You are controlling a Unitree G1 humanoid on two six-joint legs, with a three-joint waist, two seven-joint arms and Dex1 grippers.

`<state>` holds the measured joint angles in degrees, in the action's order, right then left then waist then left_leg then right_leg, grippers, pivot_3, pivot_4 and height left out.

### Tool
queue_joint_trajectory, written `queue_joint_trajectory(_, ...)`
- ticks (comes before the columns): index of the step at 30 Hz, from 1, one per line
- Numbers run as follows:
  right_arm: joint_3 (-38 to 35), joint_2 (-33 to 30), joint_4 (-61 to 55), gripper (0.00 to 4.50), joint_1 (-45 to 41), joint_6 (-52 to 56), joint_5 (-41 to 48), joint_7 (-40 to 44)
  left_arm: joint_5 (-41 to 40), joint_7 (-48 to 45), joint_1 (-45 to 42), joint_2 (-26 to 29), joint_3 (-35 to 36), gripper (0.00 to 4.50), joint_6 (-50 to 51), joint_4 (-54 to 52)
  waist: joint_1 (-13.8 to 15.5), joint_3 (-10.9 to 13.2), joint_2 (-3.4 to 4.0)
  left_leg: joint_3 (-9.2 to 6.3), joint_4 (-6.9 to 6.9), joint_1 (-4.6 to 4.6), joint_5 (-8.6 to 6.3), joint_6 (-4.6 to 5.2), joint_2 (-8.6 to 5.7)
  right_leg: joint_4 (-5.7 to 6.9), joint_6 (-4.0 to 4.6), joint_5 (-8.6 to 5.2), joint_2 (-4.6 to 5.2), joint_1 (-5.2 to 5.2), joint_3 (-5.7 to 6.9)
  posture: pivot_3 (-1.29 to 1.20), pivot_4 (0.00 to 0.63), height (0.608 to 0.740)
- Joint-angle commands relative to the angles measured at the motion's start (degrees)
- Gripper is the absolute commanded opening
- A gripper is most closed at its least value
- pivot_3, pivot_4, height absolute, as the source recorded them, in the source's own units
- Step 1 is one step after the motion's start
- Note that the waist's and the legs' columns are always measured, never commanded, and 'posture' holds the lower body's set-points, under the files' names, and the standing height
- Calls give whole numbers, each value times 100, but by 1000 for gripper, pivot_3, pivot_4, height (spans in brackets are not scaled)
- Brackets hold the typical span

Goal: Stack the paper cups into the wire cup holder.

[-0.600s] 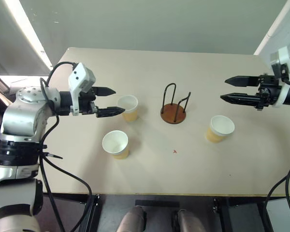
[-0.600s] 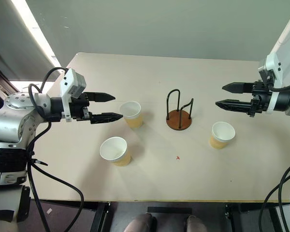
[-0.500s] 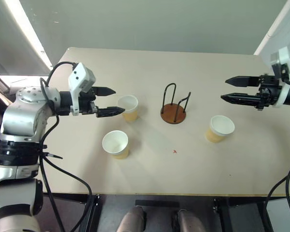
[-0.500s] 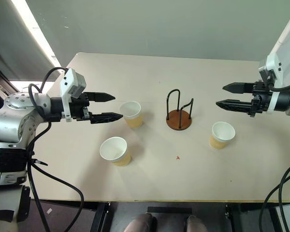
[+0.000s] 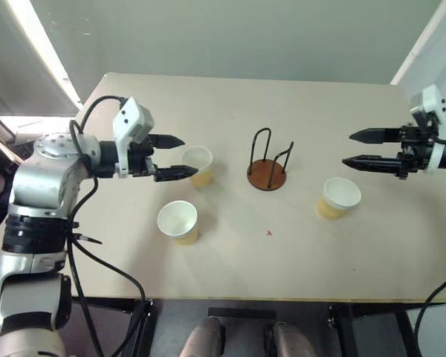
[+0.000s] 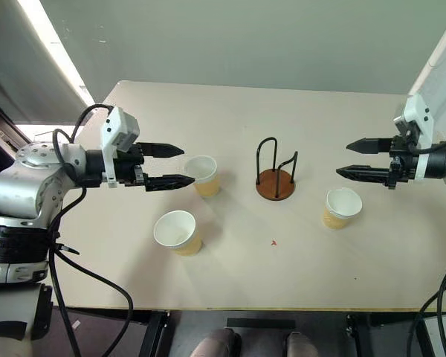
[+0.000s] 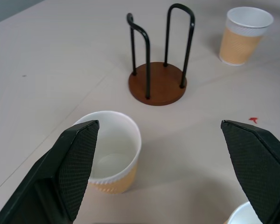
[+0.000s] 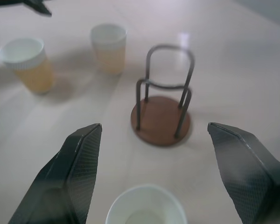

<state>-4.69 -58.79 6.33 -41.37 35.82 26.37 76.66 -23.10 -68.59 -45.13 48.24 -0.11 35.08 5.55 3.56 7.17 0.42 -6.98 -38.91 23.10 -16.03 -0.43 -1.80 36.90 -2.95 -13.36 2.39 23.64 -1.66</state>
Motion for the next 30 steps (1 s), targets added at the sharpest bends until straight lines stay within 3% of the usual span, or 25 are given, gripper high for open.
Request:
queue_joint_trajectory(1, -78, -105, -411, 3779, 33, 11, 71, 8, 58, -10, -271, -81, -6, 4478, -201, 131, -6, 0, 0, 0, 0, 0, 0, 0, 0, 1, 0, 0, 0, 0, 0, 0, 150, 740)
queue_joint_trajectory(11, -256, 70, -988, 3779, 219, 551, 412, -469, 95, -81, -290, -191, -53, 4478, -322, 191, -8, 0, 0, 1, -1, 1, 0, 0, 1, -1, 0, 0, 0, 0, -1, 0, 150, 740)
queue_joint_trajectory(15, -331, 516, -1775, 3779, 363, 1254, 927, -1096, 88, -181, -330, -97, -13, 4478, -342, 233, -21, 0, 0, 2, 0, -3, 0, 1, 3, 0, 0, 0, -2, 1, 0, 0, 150, 740)
queue_joint_trajectory(22, 136, 914, -2320, 3779, 430, 1696, 787, -1930, 31, -513, -306, 119, 70, 4478, -527, 304, -26, 0, -1, -1, -6, 0, 1, 2, 2, -7, -1, 0, -2, -1, 0, 0, 150, 740)
queue_joint_trajectory(30, 853, 1706, -2032, 3779, 81, 2222, 222, -3187, -19, -710, -187, 287, 188, 4478, -711, 319, -41, 0, -1, -1, -6, -1, 3, 4, 4, -8, -1, 0, -2, 6, 0, 0, 150, 740)
